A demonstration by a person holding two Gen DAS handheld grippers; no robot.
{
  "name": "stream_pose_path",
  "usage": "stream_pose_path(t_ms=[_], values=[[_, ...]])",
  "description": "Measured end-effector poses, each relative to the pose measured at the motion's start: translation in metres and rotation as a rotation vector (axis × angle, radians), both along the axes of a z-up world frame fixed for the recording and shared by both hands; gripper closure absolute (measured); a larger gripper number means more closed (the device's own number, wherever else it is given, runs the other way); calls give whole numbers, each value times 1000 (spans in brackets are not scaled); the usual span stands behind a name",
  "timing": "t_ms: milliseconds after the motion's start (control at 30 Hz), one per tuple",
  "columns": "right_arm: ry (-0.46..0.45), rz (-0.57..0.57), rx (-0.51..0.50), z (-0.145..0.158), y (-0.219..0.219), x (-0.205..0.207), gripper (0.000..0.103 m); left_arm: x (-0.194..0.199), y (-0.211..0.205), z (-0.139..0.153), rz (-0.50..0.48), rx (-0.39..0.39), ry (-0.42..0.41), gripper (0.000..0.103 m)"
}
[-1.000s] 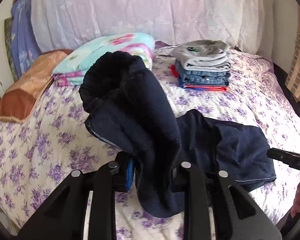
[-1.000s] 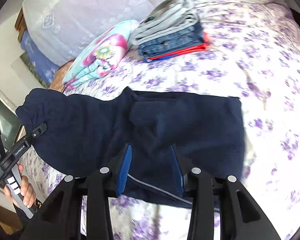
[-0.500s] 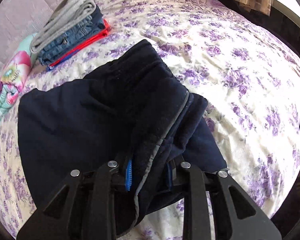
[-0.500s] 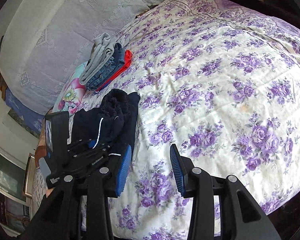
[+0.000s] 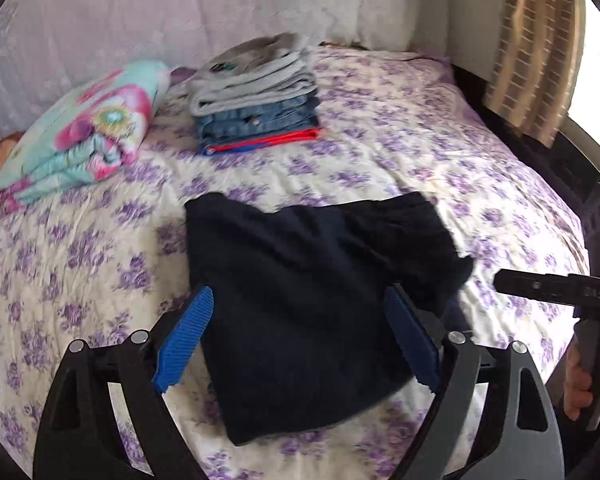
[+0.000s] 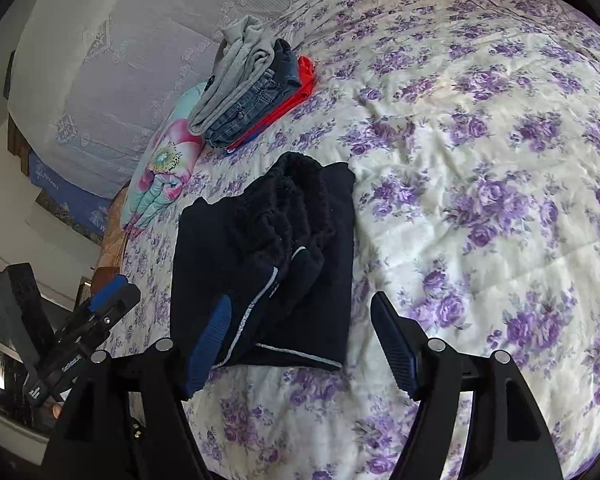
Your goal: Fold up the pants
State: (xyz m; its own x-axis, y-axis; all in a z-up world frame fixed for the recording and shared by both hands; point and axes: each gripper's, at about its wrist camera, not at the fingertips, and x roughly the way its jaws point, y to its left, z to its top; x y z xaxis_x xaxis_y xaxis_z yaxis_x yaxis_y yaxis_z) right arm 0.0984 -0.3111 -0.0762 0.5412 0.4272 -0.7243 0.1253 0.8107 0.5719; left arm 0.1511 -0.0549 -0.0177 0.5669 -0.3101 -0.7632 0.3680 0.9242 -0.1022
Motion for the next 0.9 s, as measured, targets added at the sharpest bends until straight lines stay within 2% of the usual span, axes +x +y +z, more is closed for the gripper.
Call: stream_pose_path(t_ms=[100,233,300,333,367,433,567,633,700,733,767,800,900], values=[[49,17,8,-10,15,16,30,26,19,-36,3,-69,110,19],[78,18,14,-20,29,35,30,23,17,-67,-9,-36,157,20],[51,7,-8,-22,34,45,32,21,9,-74,-21,6,154,20],[32,-9,-42,-21,37,47,55,22,5,-78,-25,32,154,20],[28,-24,-65,-19,38,48,61,22,3,-80,-19,48,154,19],[3,-45,-12,-10,34,39,70,22,6,-80,-15,45,156,20],[-60,-80,-27,15,27,0,70,9,18,-63,-46,-31,152,20],[-26,-115,-26,4,21,-10,70,8,14,-66,-59,-24,161,20],[56,-132,-36,-29,17,-5,68,12,4,-80,-61,20,187,19],[90,-144,-25,-47,15,-1,61,15,-2,-87,-56,48,192,17],[96,-144,-2,-56,12,1,55,15,-7,-91,-52,65,179,11],[97,-135,12,-57,10,1,52,14,-11,-93,-48,86,159,10],[115,-96,-56,-34,10,-1,43,5,-5,-83,-51,79,157,16]])
